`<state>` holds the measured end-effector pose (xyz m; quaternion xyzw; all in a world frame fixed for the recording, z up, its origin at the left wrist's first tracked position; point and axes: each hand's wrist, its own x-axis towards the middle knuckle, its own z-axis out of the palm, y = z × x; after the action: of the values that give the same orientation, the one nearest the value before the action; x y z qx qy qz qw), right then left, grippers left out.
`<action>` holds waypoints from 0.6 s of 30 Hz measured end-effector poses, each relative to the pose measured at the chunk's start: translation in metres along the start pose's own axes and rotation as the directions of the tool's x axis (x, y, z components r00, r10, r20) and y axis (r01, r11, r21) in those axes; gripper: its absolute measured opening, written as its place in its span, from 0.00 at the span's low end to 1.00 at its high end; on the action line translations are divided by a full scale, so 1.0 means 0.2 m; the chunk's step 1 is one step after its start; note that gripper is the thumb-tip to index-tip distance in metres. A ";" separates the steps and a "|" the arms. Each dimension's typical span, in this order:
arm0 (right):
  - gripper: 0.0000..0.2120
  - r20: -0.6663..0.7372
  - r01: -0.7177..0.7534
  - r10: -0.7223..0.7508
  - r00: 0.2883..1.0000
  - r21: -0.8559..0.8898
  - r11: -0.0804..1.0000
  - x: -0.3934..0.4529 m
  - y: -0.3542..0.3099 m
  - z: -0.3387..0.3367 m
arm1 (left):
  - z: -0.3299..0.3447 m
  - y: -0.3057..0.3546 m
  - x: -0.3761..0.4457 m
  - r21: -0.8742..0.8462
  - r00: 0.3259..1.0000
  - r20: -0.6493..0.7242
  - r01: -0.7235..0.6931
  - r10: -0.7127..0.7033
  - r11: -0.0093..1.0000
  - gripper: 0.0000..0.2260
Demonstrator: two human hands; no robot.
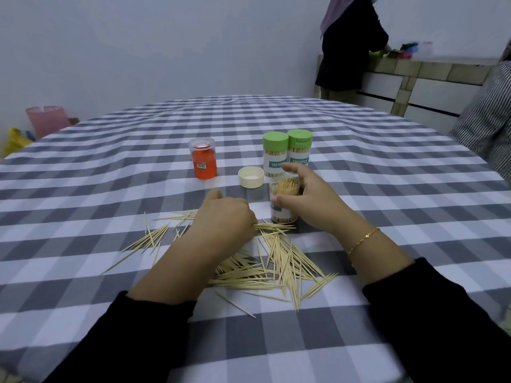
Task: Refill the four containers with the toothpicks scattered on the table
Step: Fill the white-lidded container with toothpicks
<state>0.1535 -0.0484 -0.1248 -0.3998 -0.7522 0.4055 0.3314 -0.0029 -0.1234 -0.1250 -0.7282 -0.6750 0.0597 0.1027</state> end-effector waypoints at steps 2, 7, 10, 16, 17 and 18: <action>0.32 -0.008 0.001 -0.001 1.000 -0.008 1.000 0.00 0.00 0.00 | 0.01 0.00 0.00 0.004 0.999 -0.035 0.006 -0.006 1.000 0.14; 0.32 -0.029 -0.003 0.003 1.000 -0.001 1.000 0.00 0.01 0.01 | 0.04 -0.05 0.00 -0.057 0.995 -0.102 0.010 -0.015 0.998 0.12; 0.31 -0.037 -0.010 0.011 0.999 0.017 1.000 0.00 0.01 0.01 | 0.04 -0.09 -0.01 -0.099 0.992 -0.116 0.032 -0.044 0.995 0.13; 0.31 -0.054 0.003 -0.002 0.999 0.013 1.000 0.00 0.01 0.04 | 0.04 -0.13 -0.03 -0.252 0.975 -0.177 0.086 -0.133 0.964 0.13; 0.31 -0.053 0.005 -0.005 0.999 0.005 1.000 -0.01 0.01 0.04 | 0.04 -0.13 -0.02 -0.282 0.970 -0.193 0.091 -0.149 0.955 0.13; 0.31 -0.052 0.009 -0.009 0.999 -0.004 1.000 -0.01 0.01 0.05 | 0.04 -0.13 -0.02 -0.313 0.964 -0.207 0.093 -0.164 0.945 0.13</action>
<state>0.1476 -0.0524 -0.1316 -0.4074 -0.7458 0.3922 0.3521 -0.0308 -0.1252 -0.1275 -0.6913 -0.7060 -0.1356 0.0720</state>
